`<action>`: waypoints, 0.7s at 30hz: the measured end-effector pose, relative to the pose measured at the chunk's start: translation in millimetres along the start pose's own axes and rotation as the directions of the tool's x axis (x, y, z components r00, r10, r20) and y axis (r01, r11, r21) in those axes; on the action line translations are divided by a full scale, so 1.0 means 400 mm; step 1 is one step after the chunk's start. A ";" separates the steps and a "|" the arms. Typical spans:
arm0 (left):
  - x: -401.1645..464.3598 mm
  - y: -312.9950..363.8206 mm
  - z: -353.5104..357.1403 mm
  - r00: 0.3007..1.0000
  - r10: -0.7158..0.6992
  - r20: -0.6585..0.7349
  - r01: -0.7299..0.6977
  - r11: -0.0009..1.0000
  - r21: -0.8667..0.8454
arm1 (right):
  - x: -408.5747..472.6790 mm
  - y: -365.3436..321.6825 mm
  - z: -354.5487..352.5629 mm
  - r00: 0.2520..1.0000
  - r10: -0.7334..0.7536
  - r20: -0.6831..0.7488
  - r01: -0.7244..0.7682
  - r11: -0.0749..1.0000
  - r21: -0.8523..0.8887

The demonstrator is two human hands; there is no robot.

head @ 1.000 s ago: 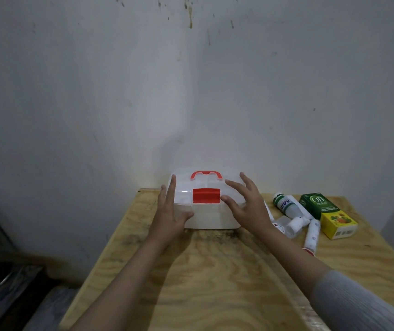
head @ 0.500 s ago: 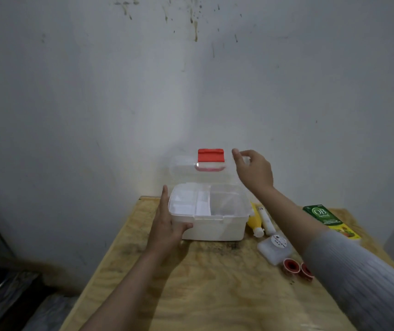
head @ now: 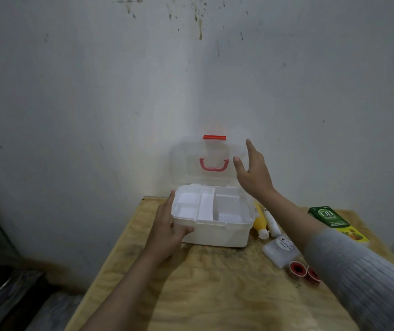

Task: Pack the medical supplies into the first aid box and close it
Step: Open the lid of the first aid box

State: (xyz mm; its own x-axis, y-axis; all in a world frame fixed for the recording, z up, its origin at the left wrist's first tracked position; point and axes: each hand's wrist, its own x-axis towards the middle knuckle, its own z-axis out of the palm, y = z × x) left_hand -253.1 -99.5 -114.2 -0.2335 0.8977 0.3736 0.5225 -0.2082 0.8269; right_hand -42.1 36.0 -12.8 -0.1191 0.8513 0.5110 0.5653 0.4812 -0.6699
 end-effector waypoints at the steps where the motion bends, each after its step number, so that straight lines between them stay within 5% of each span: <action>1: 0.000 -0.001 0.000 1.000 -0.001 0.002 0.001 1.000 0.008 | 0.004 0.003 -0.003 1.000 0.002 0.018 -0.001 1.000 -0.016; 9: -0.009 0.024 0.011 0.998 -0.017 -0.058 0.018 1.000 0.011 | 0.020 0.023 -0.072 0.987 -0.005 0.161 0.011 0.999 -0.034; 18: -0.017 0.014 0.054 0.983 -0.089 -0.159 0.074 0.993 -0.096 | -0.100 0.161 -0.275 0.993 0.011 0.118 0.009 0.985 -0.171; 21: -0.021 0.005 0.065 0.979 -0.105 -0.173 0.079 0.986 -0.149 | -0.170 0.258 -0.354 0.991 0.122 0.060 -0.098 0.947 -0.307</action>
State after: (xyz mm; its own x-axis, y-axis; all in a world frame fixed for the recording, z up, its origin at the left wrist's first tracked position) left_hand -228.5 -97.5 -126.6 -0.4257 0.8336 0.3519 0.3740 -0.1920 0.9073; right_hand 140.0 -1.8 -40.4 -0.0981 0.9147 0.3920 0.7974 0.3079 -0.5190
